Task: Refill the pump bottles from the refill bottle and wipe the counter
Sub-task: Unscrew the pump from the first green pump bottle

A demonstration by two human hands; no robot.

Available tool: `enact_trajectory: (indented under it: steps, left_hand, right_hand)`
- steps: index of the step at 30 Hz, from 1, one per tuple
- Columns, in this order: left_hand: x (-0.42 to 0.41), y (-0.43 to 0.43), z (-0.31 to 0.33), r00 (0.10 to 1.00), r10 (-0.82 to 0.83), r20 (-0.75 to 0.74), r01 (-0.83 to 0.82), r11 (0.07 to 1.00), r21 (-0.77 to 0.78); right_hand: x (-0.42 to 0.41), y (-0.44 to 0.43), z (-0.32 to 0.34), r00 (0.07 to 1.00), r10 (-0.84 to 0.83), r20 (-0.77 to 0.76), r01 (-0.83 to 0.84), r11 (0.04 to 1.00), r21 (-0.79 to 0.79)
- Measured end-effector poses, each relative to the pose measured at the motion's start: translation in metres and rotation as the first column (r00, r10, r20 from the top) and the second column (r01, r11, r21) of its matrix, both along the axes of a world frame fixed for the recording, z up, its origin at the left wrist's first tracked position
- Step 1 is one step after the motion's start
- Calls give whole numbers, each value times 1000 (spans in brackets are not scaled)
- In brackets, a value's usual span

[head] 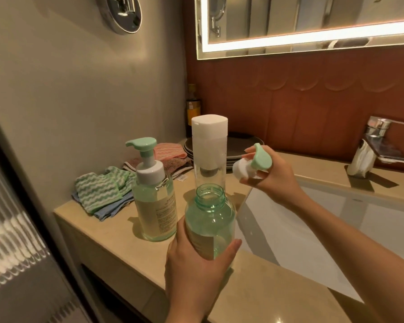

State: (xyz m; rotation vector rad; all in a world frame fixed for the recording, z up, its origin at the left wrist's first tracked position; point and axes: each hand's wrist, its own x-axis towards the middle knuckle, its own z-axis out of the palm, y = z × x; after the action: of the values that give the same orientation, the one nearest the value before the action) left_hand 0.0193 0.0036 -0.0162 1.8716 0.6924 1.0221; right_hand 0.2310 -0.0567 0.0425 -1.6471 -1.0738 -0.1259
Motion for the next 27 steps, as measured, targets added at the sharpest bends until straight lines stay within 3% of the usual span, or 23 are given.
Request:
enact_trajectory:
  steps: [6,11,13,21,27]
  left_hand:
    - [3,0,3,999,35,0,-35,999,-4]
    - [3,1,3,999,41,23,-41,999,1]
    - [3,1,5,999,41,18,-40,999,-30]
    - [2,-2,9,998,54,19,-53,998,-21]
    - [2,-1,5,999,21,39,-19,998,-64]
  right_hand:
    - [15,36,-16,951,-21,-308,82,979,186]
    - [31,68,-39,785,-115,-608,169,985,32]
    - [31,76,-44,739,-139,-659,158,987,-31]
    - [22,85,-40,882,-286,-376,191,944,-269]
    - [20,84,-37,908,-307,-285,209,921,-328]
